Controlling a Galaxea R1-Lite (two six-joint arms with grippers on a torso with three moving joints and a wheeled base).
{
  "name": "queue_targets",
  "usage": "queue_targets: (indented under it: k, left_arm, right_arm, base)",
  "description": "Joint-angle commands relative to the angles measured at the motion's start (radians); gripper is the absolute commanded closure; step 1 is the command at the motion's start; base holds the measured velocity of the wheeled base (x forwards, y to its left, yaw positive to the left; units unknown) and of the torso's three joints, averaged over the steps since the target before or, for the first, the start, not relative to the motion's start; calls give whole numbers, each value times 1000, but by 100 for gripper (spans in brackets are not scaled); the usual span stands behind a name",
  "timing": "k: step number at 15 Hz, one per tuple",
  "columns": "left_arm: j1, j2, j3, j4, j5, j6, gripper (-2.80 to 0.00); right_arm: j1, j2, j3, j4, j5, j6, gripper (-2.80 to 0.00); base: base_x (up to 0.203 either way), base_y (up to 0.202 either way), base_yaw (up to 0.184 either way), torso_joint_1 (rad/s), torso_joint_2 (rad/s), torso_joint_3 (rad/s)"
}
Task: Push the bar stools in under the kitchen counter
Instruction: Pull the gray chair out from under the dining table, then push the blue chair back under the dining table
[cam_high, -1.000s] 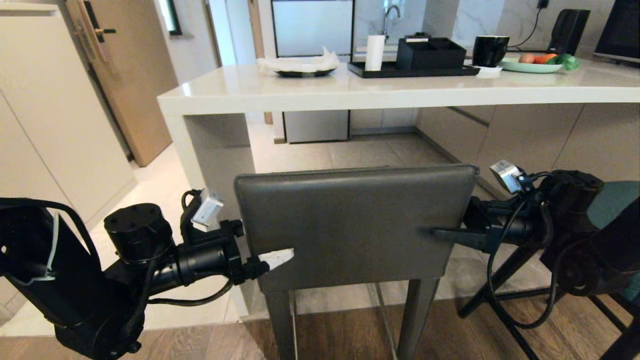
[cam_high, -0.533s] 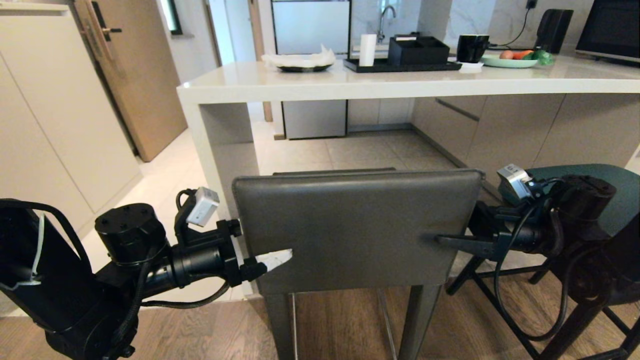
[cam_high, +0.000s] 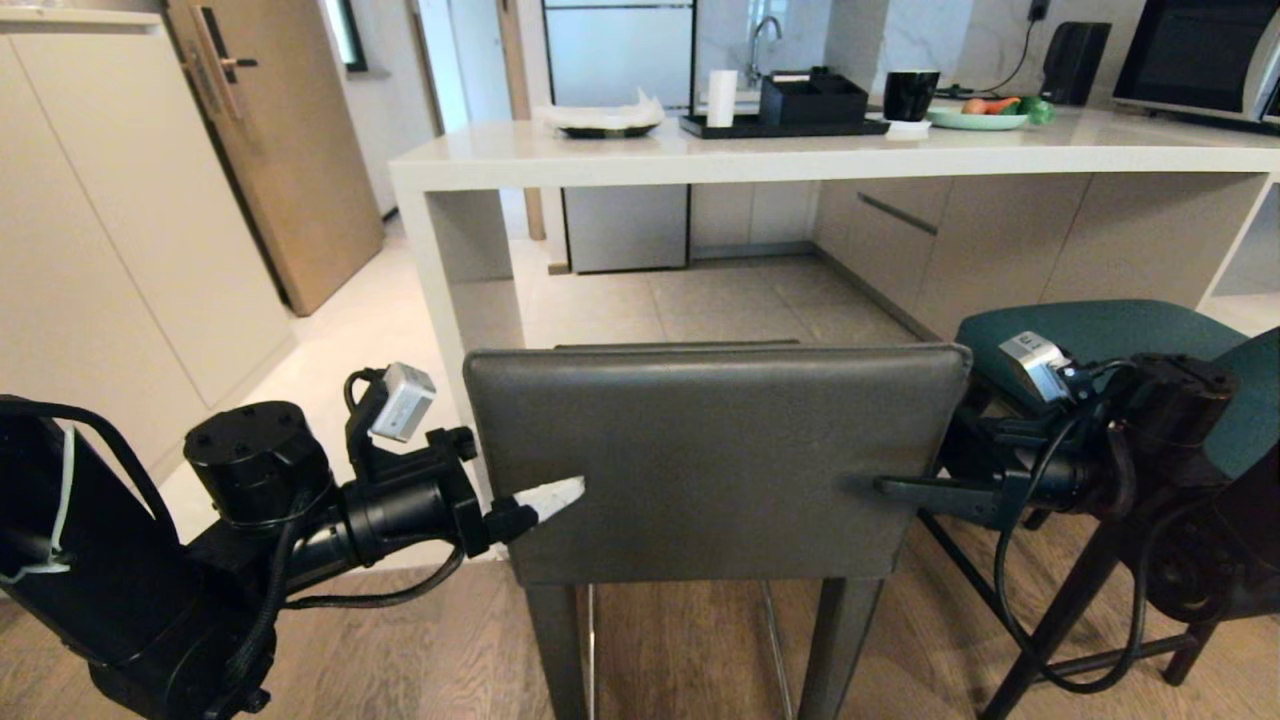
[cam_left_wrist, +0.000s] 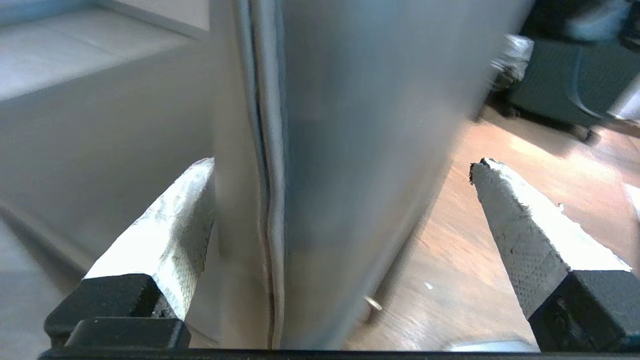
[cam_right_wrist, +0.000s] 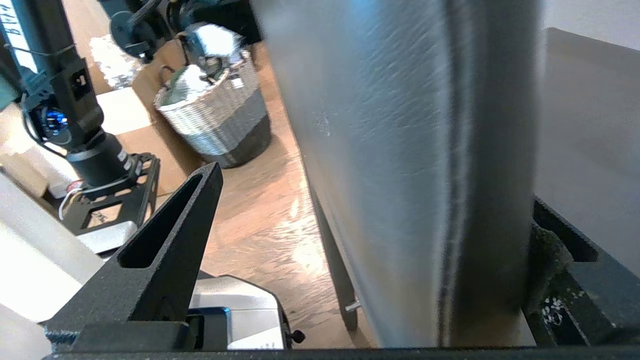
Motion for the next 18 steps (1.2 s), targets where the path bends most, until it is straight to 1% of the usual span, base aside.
queue_targets:
  k: [1, 4, 6, 7, 10, 13, 15, 16, 17, 18]
  left_arm:
    - [-1, -1, -6, -7, 8, -2, -280]
    - [-3, 2, 7, -7, 14, -2, -280]
    - [4, -7, 34, -7, 21, -2, -280]
    - [20, -14, 55, -7, 18, -3, -280]
    - [79, -49, 122, -7, 10, -3, -280]
    - [157, -102, 172, -7, 2, 1, -280]
    - [181, -169, 226, -7, 11, 4, -280]
    - [187, -214, 260, -7, 13, 8, -280]
    - [191, -258, 290, -7, 16, 14, -280]
    - [195, -308, 322, -7, 36, 23, -280]
  right_arm:
    - [1, -3, 7, -9, 6, 1, -280]
    - [-6, -3, 21, -26, 6, 1, -280]
    - [-30, -2, 45, -48, 6, 2, -280]
    - [-47, -3, 58, -59, 6, 3, -280]
    - [-135, -19, 115, -109, 11, 21, -280]
    - [-246, -79, 182, -119, 10, 36, -280]
    - [-312, -154, 227, -119, -11, 49, -280]
    - [-337, -212, 247, -120, -60, 80, -280]
    - [-349, -260, 257, -120, -145, 113, -280]
    - [-356, -304, 261, -120, -296, 147, -280]
  base:
    - [-73, 0, 5, -11, 9, 7]
    - [0, 0, 0, 0, 0, 0]
    - [0, 0, 0, 0, 0, 0]
    - [0, 0, 0, 0, 0, 0]
    - [0, 0, 0, 0, 0, 0]
    - [0, 0, 0, 0, 0, 0]
    - [0, 0, 0, 0, 0, 0]
    - [0, 0, 0, 0, 0, 0]
    - [0, 0, 0, 0, 0, 0]
    - [0, 0, 0, 0, 0, 0]
